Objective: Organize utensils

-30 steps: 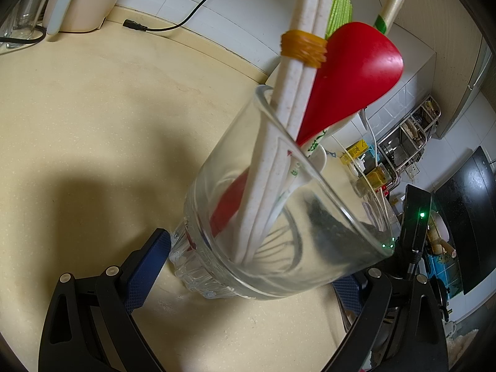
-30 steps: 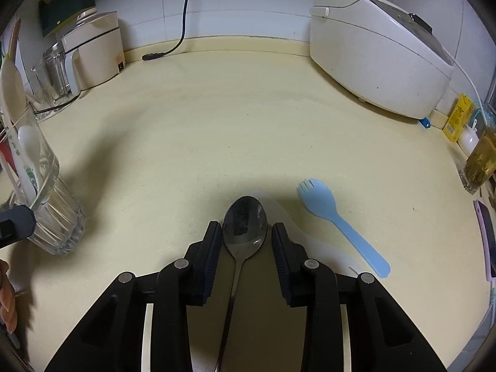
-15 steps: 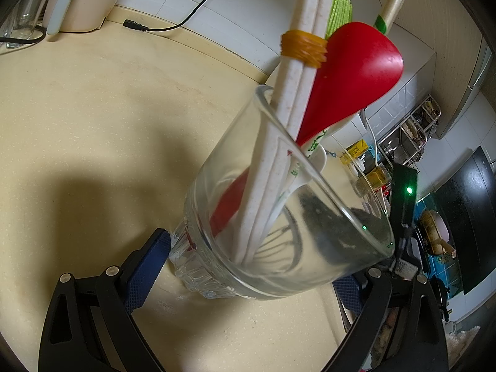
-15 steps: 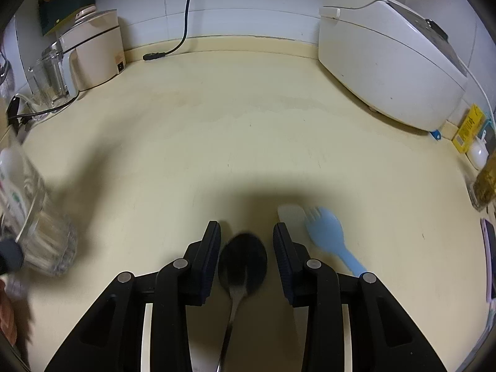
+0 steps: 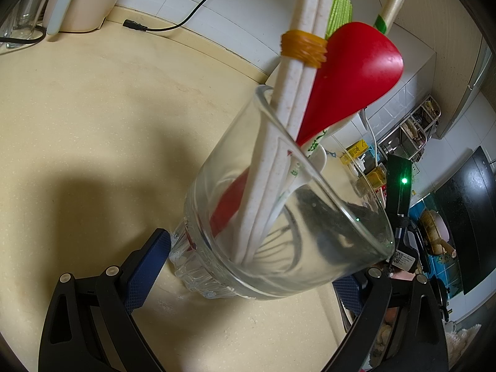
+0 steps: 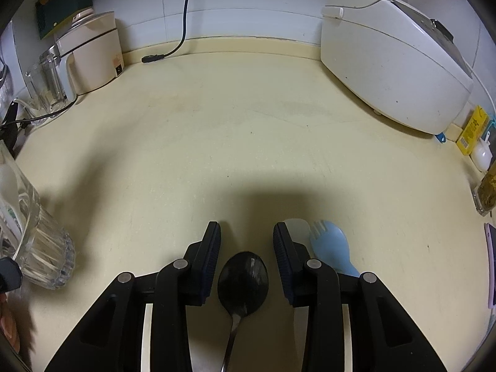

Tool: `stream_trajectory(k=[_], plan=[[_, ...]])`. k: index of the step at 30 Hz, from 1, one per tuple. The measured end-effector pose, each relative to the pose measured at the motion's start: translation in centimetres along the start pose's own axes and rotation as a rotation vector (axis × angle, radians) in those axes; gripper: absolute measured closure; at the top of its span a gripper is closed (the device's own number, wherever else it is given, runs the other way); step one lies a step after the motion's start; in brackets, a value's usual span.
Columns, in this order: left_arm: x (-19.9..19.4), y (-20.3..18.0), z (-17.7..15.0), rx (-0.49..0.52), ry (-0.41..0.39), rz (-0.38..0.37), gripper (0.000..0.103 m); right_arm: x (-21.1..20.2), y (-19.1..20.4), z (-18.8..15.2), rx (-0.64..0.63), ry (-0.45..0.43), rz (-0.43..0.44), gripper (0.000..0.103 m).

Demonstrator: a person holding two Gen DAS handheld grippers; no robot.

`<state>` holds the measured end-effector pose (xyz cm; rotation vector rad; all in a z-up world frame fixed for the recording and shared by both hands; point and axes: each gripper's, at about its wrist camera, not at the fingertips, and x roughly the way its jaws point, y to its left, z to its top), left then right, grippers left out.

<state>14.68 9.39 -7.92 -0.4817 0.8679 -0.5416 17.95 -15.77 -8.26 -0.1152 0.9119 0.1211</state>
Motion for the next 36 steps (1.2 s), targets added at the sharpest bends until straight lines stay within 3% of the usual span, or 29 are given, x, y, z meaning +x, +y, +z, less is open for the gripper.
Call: stream_trajectory(k=[14,23,32,34,36], plan=[[0.0,0.0,0.0,0.000,0.000,0.000,0.006,-1.6,-0.7,-1.9,-0.019,0.000,0.023,0.067],[0.0,0.0,0.0,0.000,0.000,0.000,0.006,-2.6,-0.5,-3.4,-0.037,-0.029,0.020,0.062],[0.0,0.0,0.1,0.000,0.000,0.000,0.006,-2.4,0.0,-2.8,-0.038,-0.014,0.023,0.061],[0.0,0.0,0.1,0.000,0.000,0.000,0.006,-2.3,0.1,-2.7,-0.045,-0.011,0.023,0.062],[0.0,0.0,0.1,0.000,0.000,0.000,0.006,-2.2,0.2,-2.7,-0.058,-0.013,0.038,0.072]])
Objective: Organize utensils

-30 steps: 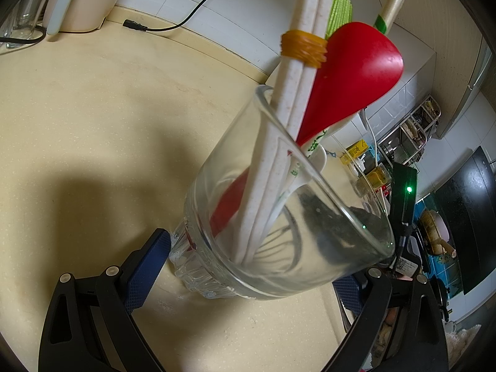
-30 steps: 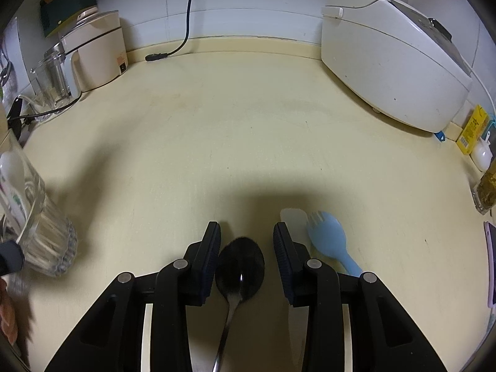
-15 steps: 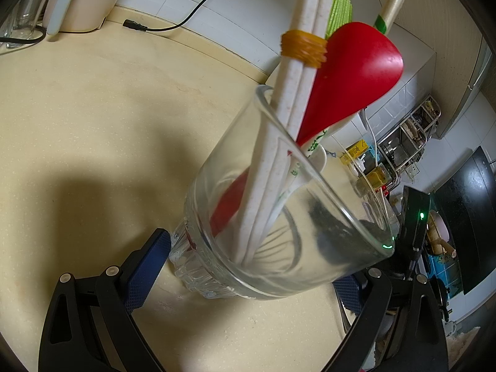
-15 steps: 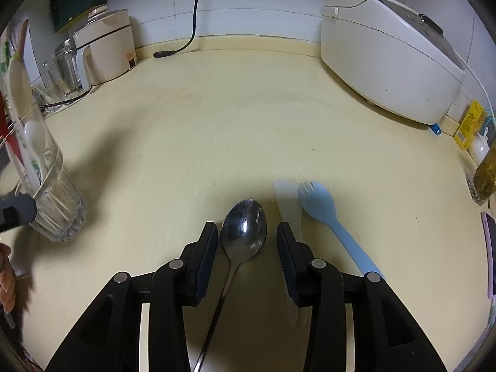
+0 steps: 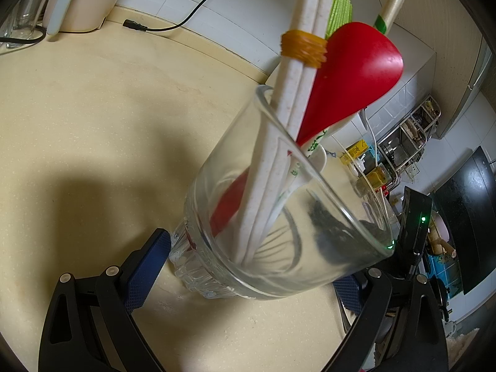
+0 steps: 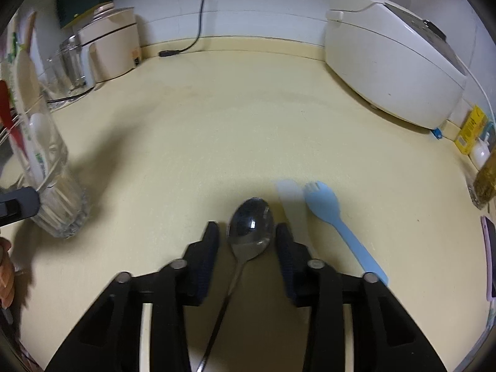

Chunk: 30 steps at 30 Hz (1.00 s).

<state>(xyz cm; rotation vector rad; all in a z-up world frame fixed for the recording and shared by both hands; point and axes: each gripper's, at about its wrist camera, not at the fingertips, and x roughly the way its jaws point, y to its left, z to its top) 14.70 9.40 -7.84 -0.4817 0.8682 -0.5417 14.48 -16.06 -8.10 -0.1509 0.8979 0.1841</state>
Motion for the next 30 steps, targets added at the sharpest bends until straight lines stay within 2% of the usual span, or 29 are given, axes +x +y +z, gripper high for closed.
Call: stream_trajectory(k=[8,16,30], plan=[[0.0,0.0,0.0,0.000,0.000,0.000,0.006,0.0,-0.3,-0.2,0.020,-0.004,0.023,0.073],[0.0,0.0,0.0,0.000,0.000,0.000,0.006,-0.2,-1.2,-0.2,0.106,-0.016,0.123,0.073],[0.0,0.0,0.0,0.000,0.000,0.000,0.006,-7.3,0.1,0.6,0.070,-0.328,0.120,0.073]])
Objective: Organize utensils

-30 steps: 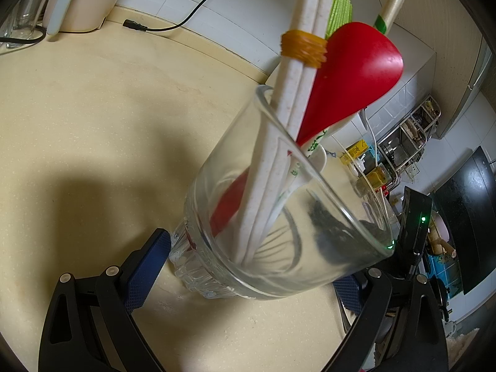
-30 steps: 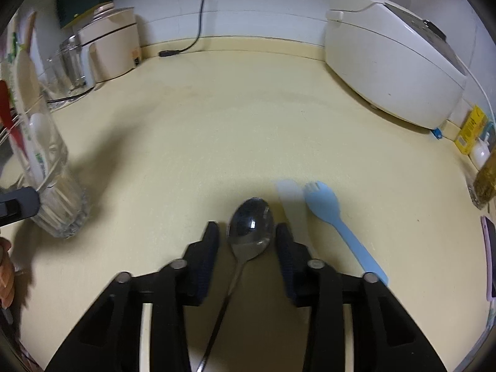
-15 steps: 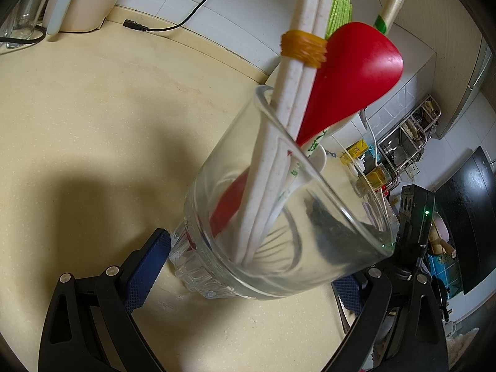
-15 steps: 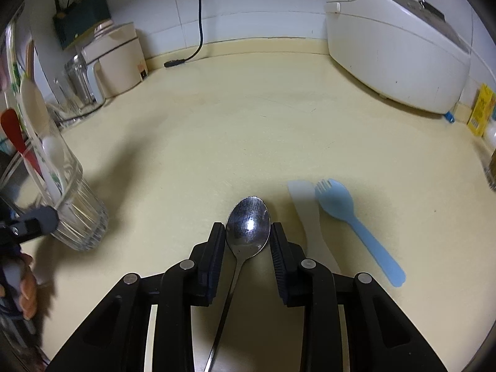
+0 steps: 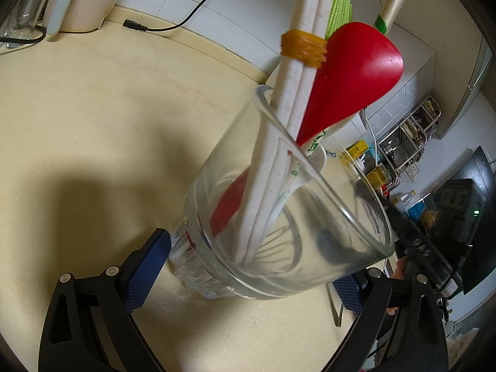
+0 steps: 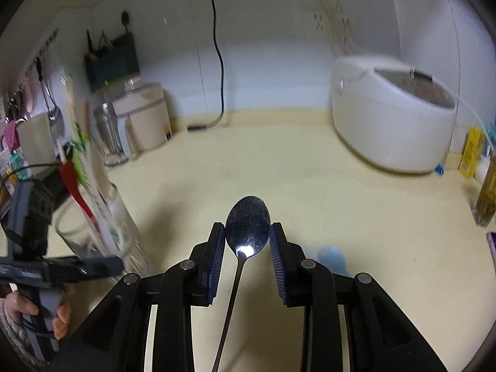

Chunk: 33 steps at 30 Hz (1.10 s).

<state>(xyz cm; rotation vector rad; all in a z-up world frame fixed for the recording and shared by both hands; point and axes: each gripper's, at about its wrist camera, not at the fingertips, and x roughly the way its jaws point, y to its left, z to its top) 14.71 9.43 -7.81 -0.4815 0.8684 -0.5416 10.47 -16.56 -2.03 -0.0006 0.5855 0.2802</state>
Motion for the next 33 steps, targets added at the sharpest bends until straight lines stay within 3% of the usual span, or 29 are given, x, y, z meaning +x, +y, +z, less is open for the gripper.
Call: stream_trajectory(k=[11,13,17,24,33], plan=[[0.0,0.0,0.0,0.000,0.000,0.000,0.006,-3.9,1.4,3.1,-0.021,-0.162,0.016,0.074],[0.1,0.0,0.0,0.000,0.000,0.000,0.006,-4.1,1.8,3.6,-0.035,-0.183,0.012,0.093],[0.1,0.0,0.0,0.000,0.000,0.000,0.006,-4.5,2.4,4.2,-0.057,-0.200,0.012,0.093],[0.1,0.0,0.0,0.000,0.000,0.000,0.006,-2.8,0.9,3.8,-0.005,-0.120,0.038,0.093],[0.1,0.0,0.0,0.000,0.000,0.000,0.006,4.1,-0.9,5.3,0.081,0.098,0.152,0.087]])
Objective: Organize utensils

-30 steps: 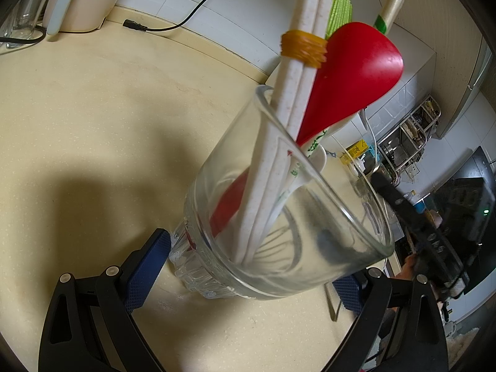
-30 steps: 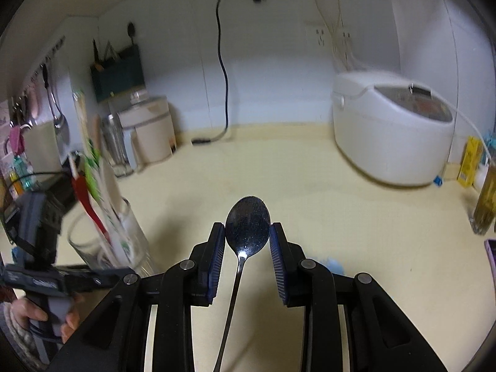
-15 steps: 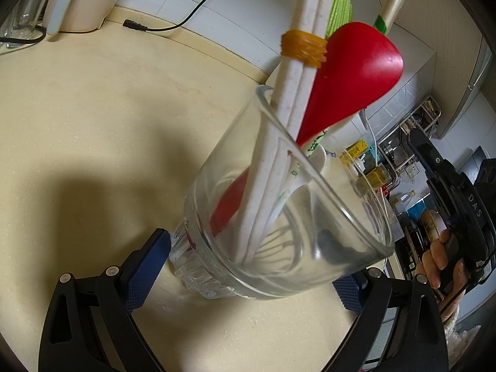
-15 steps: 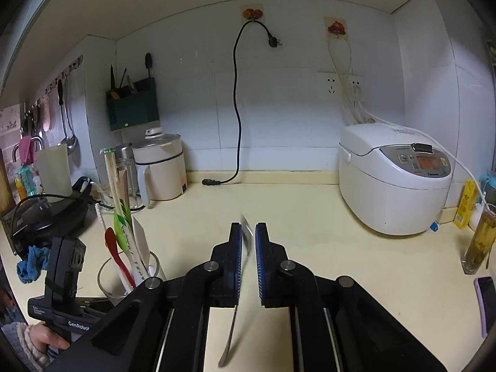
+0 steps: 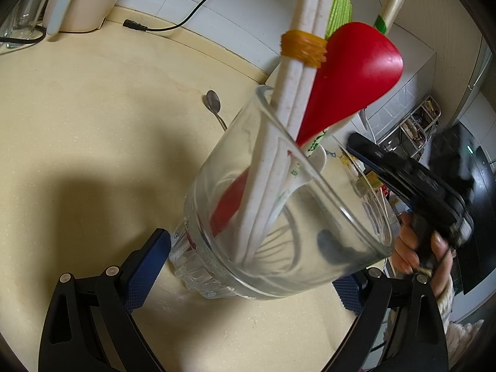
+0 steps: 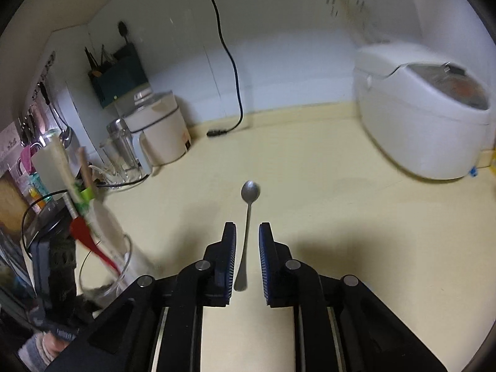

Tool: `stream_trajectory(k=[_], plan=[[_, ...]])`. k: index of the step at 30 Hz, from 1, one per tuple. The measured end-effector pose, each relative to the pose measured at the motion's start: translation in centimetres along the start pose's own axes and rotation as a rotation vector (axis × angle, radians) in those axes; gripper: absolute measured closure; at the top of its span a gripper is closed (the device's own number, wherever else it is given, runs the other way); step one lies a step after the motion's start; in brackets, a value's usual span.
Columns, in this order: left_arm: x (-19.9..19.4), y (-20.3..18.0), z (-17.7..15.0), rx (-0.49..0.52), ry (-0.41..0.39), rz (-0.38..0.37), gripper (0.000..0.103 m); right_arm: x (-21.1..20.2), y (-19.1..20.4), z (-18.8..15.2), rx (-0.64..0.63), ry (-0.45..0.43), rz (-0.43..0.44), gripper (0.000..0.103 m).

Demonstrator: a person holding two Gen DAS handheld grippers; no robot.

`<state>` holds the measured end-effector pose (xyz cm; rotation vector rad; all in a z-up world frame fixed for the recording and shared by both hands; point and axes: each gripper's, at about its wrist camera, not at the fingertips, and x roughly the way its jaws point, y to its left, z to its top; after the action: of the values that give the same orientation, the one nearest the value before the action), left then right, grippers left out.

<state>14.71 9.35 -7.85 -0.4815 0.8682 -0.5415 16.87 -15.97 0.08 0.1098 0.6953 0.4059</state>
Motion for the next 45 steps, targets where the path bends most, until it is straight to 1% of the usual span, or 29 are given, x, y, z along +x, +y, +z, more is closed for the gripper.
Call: stream_trajectory(k=[2,4,7,9,13,16,17,18,19,21,22,23,27,30,31,33,37,39,42,45], plan=[[0.0,0.0,0.0,0.000,0.000,0.000,0.006,1.8,0.2,0.8,-0.010,0.019,-0.005,0.085],[0.0,0.0,0.0,0.000,0.000,0.000,0.006,3.5,0.5,1.6,-0.024,0.033,-0.031,0.084],[0.0,0.0,0.0,0.000,0.000,0.000,0.006,6.1,1.2,2.7,-0.055,0.044,-0.040,0.082],[0.0,0.0,0.0,0.000,0.000,0.000,0.006,8.3,1.8,3.6,-0.085,0.054,-0.042,0.079],[0.0,0.0,0.0,0.000,0.000,0.000,0.006,12.5,2.6,4.8,-0.130,0.106,-0.063,0.078],[0.0,0.0,0.0,0.000,0.000,0.000,0.006,14.9,3.5,5.2,-0.163,0.122,-0.071,0.077],[0.0,0.0,0.0,0.000,0.000,0.000,0.006,15.7,3.7,5.3,-0.170,0.129,-0.061,0.074],[0.0,0.0,0.0,0.000,0.000,0.000,0.006,16.2,3.8,5.4,-0.169,0.133,-0.055,0.069],[0.0,0.0,0.0,0.000,0.000,0.000,0.006,16.8,3.7,5.4,-0.158,0.126,-0.051,0.067],[0.0,0.0,0.0,0.000,0.000,0.000,0.006,17.4,3.6,5.4,-0.144,0.107,-0.065,0.066],[0.0,0.0,0.0,0.000,0.000,0.000,0.006,17.7,3.5,5.2,-0.143,0.101,-0.086,0.066],[0.0,0.0,0.0,0.000,0.000,0.000,0.006,18.2,3.4,5.0,-0.147,0.112,-0.112,0.066],[0.0,0.0,0.0,0.000,0.000,0.000,0.006,20.1,3.4,4.4,-0.182,0.197,-0.143,0.066],[0.0,0.0,0.0,0.000,0.000,0.000,0.006,20.7,3.4,4.3,-0.171,0.230,-0.124,0.066],[0.0,0.0,0.0,0.000,0.000,0.000,0.006,20.8,3.3,4.2,-0.172,0.238,-0.134,0.066],[0.0,0.0,0.0,0.000,0.000,0.000,0.006,20.9,3.3,4.3,-0.173,0.240,-0.156,0.065],[0.0,0.0,0.0,0.000,0.000,0.000,0.006,20.9,3.2,4.3,-0.177,0.243,-0.161,0.065],[0.0,0.0,0.0,0.000,0.000,0.000,0.006,21.0,3.4,4.3,-0.193,0.247,-0.168,0.062],[0.0,0.0,0.0,0.000,0.000,0.000,0.006,21.1,3.8,4.1,-0.227,0.252,-0.183,0.061],[0.0,0.0,0.0,0.000,0.000,0.000,0.006,20.9,3.3,4.2,-0.214,0.252,-0.178,0.061]])
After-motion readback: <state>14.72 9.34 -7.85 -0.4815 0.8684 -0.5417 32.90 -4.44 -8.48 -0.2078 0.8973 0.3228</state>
